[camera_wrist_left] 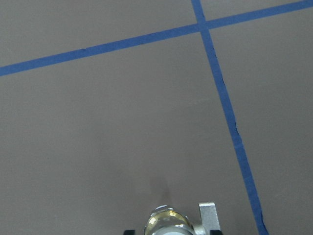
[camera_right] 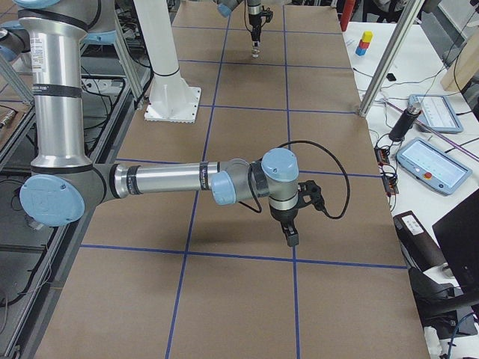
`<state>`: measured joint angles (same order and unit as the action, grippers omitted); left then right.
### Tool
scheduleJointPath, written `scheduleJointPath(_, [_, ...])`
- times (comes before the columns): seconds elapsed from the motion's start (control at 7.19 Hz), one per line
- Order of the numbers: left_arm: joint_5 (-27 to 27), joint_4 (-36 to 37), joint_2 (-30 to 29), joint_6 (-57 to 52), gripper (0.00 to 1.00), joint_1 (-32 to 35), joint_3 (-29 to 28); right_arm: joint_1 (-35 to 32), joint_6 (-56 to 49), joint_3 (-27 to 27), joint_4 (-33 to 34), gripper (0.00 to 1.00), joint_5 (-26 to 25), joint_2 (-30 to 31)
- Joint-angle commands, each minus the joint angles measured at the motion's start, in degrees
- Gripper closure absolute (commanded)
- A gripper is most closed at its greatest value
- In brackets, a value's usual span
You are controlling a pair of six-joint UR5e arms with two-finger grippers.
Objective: Assemble PPR valve and pipe with both arms
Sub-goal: 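Lower the left gripper onto the white PPR valve and grasp it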
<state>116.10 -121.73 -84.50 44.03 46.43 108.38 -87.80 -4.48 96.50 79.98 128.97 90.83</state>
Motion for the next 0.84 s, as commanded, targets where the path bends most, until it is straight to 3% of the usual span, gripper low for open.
scheduleJointPath(0.0, [0.0,0.0,0.0,0.0,0.99,0.0,0.2,0.0,0.0,0.0,0.0,0.01,0.0,0.0])
scheduleJointPath(0.42, [0.2,1.0,-1.0,0.1,1.0,0.1,0.3,0.0,0.0,0.0,0.0,0.01,0.0,0.0])
scheduleJointPath(0.7, [0.0,10.7,-10.0,0.5,1.0,0.2,0.0,0.1,0.1,0.0,0.0,0.01,0.1,-0.1])
